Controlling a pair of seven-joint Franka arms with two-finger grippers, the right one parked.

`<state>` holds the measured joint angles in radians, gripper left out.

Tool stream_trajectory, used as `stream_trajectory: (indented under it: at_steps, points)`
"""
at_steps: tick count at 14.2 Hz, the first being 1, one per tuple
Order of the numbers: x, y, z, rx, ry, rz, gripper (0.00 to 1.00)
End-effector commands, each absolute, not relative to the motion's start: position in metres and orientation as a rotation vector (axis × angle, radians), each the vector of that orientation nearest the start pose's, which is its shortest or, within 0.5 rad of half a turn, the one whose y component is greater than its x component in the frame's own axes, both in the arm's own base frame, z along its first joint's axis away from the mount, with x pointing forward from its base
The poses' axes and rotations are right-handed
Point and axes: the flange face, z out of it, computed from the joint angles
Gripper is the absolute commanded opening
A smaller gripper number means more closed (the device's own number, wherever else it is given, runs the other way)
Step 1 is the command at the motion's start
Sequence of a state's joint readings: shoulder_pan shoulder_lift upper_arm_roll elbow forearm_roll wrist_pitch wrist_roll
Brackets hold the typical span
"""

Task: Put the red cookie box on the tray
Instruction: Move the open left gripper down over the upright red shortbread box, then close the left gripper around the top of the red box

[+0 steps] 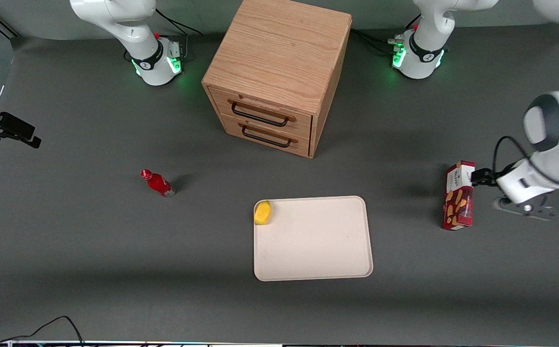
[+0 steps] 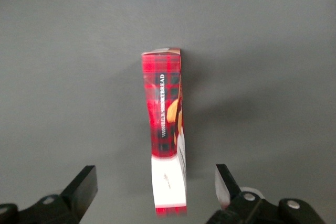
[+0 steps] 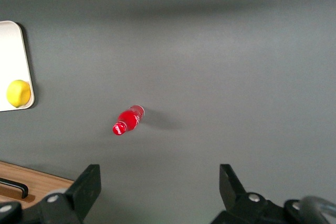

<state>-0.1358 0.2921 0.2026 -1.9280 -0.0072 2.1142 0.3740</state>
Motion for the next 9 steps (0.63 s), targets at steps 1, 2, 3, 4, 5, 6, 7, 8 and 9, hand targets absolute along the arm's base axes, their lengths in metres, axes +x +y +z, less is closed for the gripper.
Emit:
stream_trajectory:
  at_steps: [1,2,3,4,5,6,7,8,9]
  points:
    - [0.599,0.038,0.291,-3.041,0.588,0.119,1.0]
    - [0.593,0.039,0.271,-3.033,0.598,0.099,1.0]
    - [0.586,0.039,0.257,-3.025,0.598,0.056,1.0]
    - [0.576,0.04,0.239,-3.036,0.574,0.03,0.72]
    - [0.57,0.041,0.231,-3.073,0.511,-0.01,0.01]
    - [0.569,0.042,0.228,-3.084,0.511,-0.014,0.0]
    - [0.57,0.04,0.23,-3.092,0.509,-0.004,0.0]
    - [0.571,0.041,0.235,-3.097,0.507,0.004,0.0]
    - [0.575,0.04,0.242,-3.104,0.507,0.018,0.0]
